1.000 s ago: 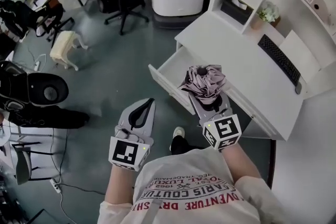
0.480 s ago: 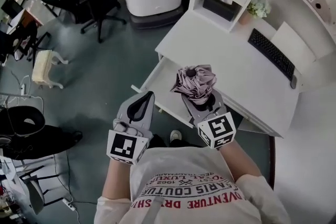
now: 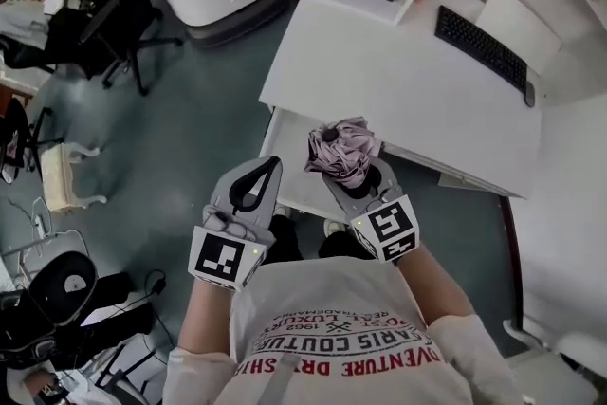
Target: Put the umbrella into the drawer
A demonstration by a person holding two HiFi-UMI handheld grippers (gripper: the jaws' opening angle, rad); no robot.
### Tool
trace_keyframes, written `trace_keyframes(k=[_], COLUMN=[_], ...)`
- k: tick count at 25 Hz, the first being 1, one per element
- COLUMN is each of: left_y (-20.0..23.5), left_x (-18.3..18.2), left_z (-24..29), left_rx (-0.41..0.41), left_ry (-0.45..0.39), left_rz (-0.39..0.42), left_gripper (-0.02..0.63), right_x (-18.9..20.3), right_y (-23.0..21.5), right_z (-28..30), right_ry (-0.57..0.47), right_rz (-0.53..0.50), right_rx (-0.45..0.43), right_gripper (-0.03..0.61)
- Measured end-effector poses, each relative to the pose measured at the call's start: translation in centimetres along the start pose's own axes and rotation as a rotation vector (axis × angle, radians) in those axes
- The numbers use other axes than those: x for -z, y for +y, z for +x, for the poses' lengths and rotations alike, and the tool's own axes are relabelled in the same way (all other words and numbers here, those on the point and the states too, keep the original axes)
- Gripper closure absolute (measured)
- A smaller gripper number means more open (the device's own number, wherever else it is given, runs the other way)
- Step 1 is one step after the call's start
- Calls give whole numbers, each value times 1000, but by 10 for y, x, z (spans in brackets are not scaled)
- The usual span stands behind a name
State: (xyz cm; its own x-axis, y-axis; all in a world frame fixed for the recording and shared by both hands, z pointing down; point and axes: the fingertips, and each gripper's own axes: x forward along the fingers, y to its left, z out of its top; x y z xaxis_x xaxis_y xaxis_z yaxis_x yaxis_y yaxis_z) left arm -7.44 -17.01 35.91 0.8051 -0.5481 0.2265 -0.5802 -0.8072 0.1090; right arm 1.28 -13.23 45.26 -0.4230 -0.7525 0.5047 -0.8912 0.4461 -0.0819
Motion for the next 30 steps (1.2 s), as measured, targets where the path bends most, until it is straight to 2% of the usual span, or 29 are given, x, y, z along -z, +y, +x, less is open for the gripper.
trace_keyframes(k=[5, 10, 16, 18, 21, 24, 26, 30], left_y=[34, 42, 63, 69, 83, 94, 95, 93], left_x=[28, 70, 125, 137, 153, 169, 176, 189], left_z=[28, 48, 73, 80, 91, 98, 100, 103], left_rx=[114, 209, 251, 265, 247, 228, 243, 268], left_ry=[10, 35, 108, 122, 132, 139, 141, 162], left_rz=[-8, -34, -76, -79, -75, -104, -123, -104], left_gripper=[609, 609, 609, 609, 609, 609, 609, 609], right_x=[42, 100, 180, 203, 233, 258, 272, 288], right_y=[-6, -3, -2, -3, -6, -10, -14, -20], right_z=[52, 98, 153, 166, 184, 197, 203, 213], right_ry=[107, 225, 456, 506, 552, 595, 623, 653], right_rz=[45, 62, 42, 44, 64, 83, 88, 90], right_rx=[16, -64, -132, -148, -166, -174, -174, -163], right_gripper=[371, 371, 370, 370, 370, 368, 367, 365])
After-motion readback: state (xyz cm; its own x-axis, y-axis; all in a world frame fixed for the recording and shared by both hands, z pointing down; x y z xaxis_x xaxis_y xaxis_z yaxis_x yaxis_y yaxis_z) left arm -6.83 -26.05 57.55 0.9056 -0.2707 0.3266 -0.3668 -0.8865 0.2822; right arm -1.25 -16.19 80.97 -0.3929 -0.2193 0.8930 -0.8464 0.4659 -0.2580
